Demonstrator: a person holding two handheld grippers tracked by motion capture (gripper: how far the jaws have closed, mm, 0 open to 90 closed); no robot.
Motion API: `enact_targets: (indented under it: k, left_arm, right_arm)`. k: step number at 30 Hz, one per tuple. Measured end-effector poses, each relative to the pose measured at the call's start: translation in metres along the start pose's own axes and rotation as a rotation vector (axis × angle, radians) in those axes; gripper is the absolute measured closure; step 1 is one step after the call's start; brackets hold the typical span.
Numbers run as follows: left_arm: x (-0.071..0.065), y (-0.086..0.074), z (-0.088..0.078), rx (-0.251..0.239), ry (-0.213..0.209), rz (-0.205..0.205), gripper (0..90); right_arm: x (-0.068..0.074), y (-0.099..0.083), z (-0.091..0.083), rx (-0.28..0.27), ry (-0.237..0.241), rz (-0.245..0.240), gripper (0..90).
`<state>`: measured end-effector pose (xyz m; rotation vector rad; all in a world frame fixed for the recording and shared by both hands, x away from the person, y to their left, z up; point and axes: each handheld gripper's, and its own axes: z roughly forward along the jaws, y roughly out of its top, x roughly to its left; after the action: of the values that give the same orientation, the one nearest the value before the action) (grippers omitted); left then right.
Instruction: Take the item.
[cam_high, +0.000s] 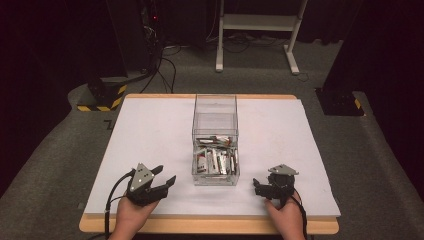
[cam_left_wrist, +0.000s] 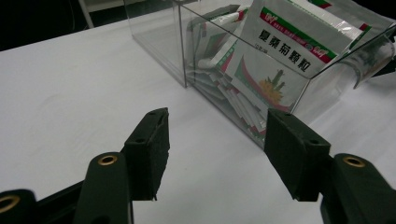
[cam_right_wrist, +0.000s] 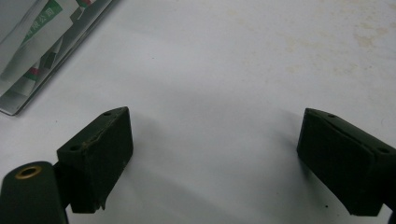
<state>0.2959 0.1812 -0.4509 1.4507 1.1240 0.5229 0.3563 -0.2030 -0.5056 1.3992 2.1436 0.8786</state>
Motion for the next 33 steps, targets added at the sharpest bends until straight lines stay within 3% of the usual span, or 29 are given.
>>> enact_targets:
  k: [9,11,24,33]
  left_arm:
    - [-0.009,0.003,-0.001,-0.001,-0.034,0.014,44.4]
    - [-0.012,0.005,-0.001,-0.013,-0.052,-0.001,44.4]
    - [-0.021,0.009,0.001,-0.021,-0.083,-0.001,43.9]
    - [-0.034,0.017,-0.001,-0.05,-0.108,0.01,42.8]
  right_arm:
    - [0.0,0.0,0.0,0.0,0.0,0.0,10.5]
    - [0.0,0.0,0.0,0.0,0.0,0.0,10.5]
    - [0.0,0.0,0.0,0.0,0.001,0.001,10.5]
    - [0.0,0.0,0.0,0.002,0.0,0.001,10.5]
